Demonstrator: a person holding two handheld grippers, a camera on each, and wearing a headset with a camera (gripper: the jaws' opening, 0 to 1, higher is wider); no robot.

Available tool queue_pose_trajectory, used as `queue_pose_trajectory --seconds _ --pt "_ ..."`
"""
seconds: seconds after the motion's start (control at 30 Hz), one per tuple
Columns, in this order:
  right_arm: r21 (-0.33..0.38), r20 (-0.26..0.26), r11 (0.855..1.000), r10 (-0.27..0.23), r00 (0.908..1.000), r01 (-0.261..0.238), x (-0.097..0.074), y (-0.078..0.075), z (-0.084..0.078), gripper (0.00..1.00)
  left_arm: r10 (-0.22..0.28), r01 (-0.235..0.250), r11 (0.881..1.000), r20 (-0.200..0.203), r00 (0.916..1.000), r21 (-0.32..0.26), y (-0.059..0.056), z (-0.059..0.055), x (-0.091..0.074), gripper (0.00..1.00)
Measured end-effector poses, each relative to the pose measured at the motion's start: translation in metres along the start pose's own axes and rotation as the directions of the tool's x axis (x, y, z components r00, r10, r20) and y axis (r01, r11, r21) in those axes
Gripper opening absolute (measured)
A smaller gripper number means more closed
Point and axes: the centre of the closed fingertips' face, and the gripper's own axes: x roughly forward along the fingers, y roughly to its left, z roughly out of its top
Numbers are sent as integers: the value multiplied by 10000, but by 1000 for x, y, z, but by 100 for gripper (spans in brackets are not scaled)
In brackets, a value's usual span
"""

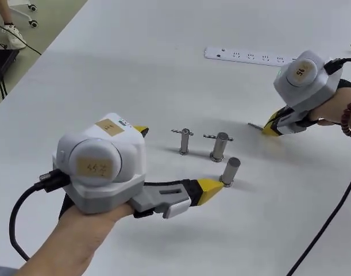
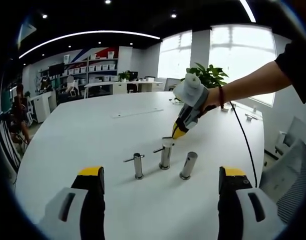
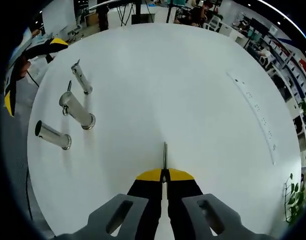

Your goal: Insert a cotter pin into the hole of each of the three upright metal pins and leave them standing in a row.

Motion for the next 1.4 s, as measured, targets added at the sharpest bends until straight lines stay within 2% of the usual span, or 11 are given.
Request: queue_pose_trajectory --seconds 0.17,0.33,0.5,0.6,0.8,1.13,1.33,1.4 --pt "-159 235 9996 -236 9994 240 -6 0 1 0 -55 56 10000 -80 10000 40 -1 -2 0 92" --pt "-365 506 9987 -337 9982 355 -13 0 -1 0 -135 136 9999 -187 9997 15 -3 -4 1 85" --pt "-758 923 9960 -398 9949 468 -22 7 8 0 -183 183 9998 -317 9993 7 -3 -6 1 77" --pt "-1065 1356 9929 -383 9900 530 -29 15 17 0 -152 152 9999 -365 9992 -13 -2 -5 2 75" --pt "-1789 1948 9810 -389 9801 745 -42 33 32 0 -274 274 9996 -286 9992 19 -2 3 5 66" --pt "-2761 2565 9566 -202 9663 933 -59 58 49 0 -519 521 9986 -357 9980 45 -3 15 15 52" --pt "-3410 2917 9338 -47 9565 1086 -65 74 60 0 -740 726 9967 -385 9965 -362 -5 19 21 42" --pt "-3512 3009 9300 27 9537 1081 -65 72 62 0 -871 850 9948 -359 9956 -553 -6 20 23 40"
